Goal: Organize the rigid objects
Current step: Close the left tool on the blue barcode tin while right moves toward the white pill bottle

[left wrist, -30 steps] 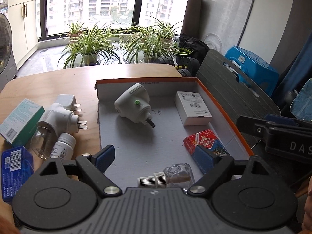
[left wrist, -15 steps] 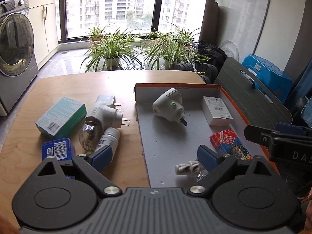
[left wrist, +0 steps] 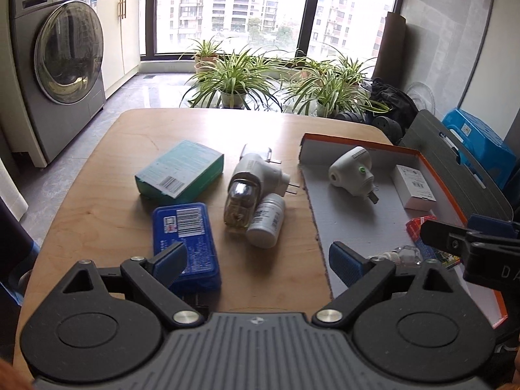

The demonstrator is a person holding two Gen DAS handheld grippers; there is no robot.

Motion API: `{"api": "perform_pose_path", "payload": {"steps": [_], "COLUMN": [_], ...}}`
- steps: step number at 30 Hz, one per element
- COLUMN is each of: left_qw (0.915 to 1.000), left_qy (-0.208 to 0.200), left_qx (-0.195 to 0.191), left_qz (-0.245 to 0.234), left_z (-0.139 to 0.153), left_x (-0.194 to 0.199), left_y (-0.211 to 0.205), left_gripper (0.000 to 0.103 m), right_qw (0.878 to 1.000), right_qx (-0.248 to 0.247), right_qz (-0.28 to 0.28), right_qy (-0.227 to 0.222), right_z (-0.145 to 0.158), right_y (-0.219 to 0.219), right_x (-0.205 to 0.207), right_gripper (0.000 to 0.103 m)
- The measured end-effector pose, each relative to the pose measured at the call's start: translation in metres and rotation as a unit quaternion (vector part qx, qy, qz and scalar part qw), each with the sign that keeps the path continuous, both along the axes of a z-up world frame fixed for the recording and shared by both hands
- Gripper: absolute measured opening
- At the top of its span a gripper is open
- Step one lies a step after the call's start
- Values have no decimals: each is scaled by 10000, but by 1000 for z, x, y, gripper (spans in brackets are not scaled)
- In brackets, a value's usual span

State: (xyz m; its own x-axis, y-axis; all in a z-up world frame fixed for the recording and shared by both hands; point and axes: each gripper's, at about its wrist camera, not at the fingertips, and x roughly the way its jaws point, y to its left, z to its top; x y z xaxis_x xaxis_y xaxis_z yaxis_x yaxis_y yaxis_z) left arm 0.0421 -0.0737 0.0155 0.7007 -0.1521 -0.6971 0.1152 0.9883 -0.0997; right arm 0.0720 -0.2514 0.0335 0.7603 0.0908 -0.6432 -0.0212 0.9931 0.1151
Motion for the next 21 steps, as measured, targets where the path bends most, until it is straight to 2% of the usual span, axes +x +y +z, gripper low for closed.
{"api": "perform_pose_path", "payload": {"steps": [11, 21], "left_qw": [9991, 9946], "left_qy": [92, 466], "left_qx": [58, 74], "left_qz": [417, 927], "left_z": [-14, -42], "left_x": [7, 38], "left_y": [32, 56], "left_gripper": [97, 97], "right_qw": [9995, 9993], "right_qx": [22, 97], "right_qz": [305, 297], "right_qy": [74, 214], "right_z": [-6, -20], "right_y": [24, 22], "right_x": [6, 11], "right_gripper": [90, 90]}}
